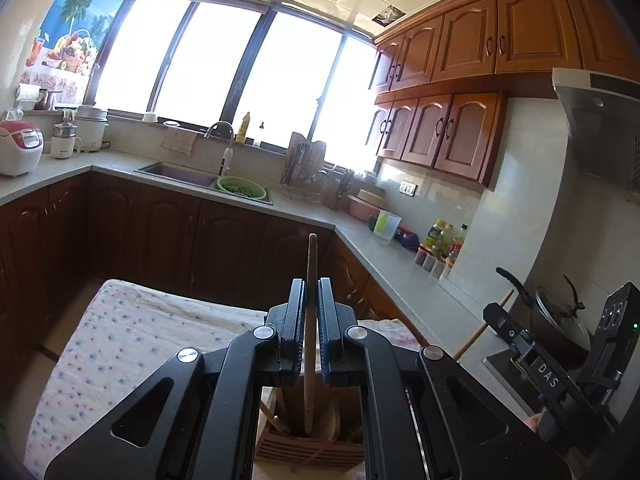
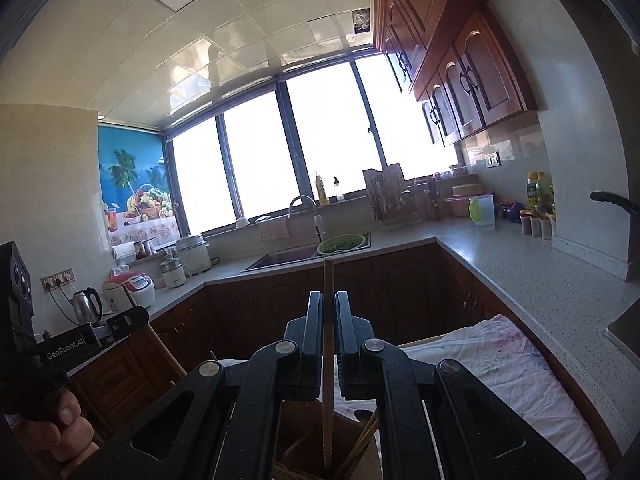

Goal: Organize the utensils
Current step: 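Lift and carry both wooden chopsticks over the holder with both grippers, then open the left gripper over the holder while the right releases its chopstick there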

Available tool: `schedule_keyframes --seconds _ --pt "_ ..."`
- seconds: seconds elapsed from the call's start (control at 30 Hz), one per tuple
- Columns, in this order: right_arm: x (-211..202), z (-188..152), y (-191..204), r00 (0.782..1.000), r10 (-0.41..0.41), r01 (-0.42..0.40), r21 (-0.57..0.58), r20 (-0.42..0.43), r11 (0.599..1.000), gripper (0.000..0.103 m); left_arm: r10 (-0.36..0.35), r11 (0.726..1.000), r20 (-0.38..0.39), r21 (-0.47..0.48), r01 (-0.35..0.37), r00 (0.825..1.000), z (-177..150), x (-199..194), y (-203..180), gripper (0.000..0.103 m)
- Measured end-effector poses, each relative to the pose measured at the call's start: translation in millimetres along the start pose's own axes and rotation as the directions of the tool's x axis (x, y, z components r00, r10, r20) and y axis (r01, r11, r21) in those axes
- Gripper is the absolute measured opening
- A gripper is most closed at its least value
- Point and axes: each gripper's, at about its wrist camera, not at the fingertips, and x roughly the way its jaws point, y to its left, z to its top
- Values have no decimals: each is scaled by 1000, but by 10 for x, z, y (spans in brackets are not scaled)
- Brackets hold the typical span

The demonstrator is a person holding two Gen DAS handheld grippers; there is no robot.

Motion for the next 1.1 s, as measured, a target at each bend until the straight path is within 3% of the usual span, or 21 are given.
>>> schedule_keyframes --seconds 0.53,1.1 --pt "168 -591 -181 992 -35 39 27 -121 999 6 17 1000 -143 16 -15 990 -642 224 70 5" --pt "188 -649 -242 984 -48 54 36 -170 998 7 9 1000 -173 19 -6 985 -622 233 75 5"
